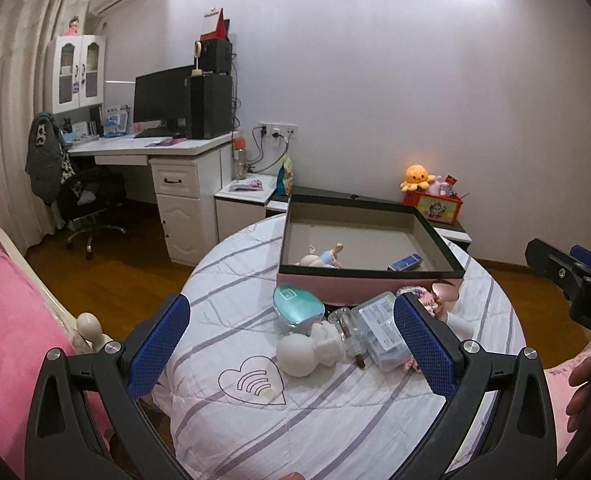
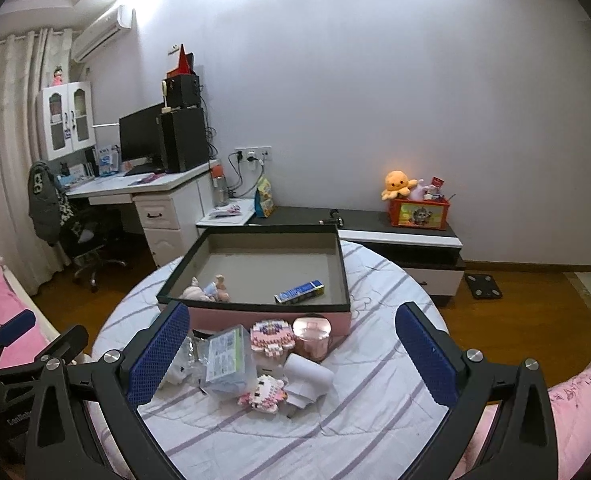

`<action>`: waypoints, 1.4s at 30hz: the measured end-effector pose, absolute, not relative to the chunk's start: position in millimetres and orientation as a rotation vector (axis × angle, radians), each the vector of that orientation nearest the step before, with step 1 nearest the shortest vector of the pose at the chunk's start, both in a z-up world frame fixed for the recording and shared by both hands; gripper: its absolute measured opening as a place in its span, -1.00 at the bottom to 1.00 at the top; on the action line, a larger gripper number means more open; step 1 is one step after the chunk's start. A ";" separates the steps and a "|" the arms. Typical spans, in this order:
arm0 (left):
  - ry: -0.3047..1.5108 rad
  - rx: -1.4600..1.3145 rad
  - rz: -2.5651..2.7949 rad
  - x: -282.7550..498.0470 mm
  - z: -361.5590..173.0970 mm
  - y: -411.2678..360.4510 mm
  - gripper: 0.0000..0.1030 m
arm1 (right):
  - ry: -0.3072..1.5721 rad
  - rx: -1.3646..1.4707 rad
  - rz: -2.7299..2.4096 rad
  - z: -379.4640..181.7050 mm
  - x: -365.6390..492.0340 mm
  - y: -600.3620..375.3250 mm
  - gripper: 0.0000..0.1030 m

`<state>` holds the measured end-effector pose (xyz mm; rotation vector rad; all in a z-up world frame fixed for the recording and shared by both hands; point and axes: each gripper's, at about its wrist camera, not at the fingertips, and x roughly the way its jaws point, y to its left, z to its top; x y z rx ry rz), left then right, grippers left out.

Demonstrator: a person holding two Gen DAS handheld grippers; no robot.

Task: Organize rigid objects
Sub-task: 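Withdraw both tools from the tray back over the remaining objects, then grasp the white bunny bottle with the left gripper while the right grasps the hair dryer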

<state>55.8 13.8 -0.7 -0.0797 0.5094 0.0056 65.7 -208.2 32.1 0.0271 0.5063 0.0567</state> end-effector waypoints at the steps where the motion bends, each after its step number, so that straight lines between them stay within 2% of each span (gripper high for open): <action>1: 0.516 -0.086 0.004 56.8 -3.4 15.2 1.00 | 0.511 0.024 0.056 31.9 65.9 -208.4 1.00; 9: 0.552 -0.078 0.011 67.8 -18.2 13.2 1.00 | 0.553 0.018 0.066 20.7 78.6 -211.8 1.00; 30: 0.768 -0.076 0.016 122.6 -101.9 1.6 1.00 | 0.818 0.076 0.085 -59.3 131.2 -231.1 1.00; 37: 0.796 -0.091 0.010 137.3 -115.1 1.1 1.00 | 0.891 0.103 0.085 -84.2 148.6 -235.8 1.00; 42: 0.802 -0.093 -0.010 147.7 -118.4 -2.8 0.99 | 0.927 0.138 0.111 -97.0 158.7 -238.8 0.83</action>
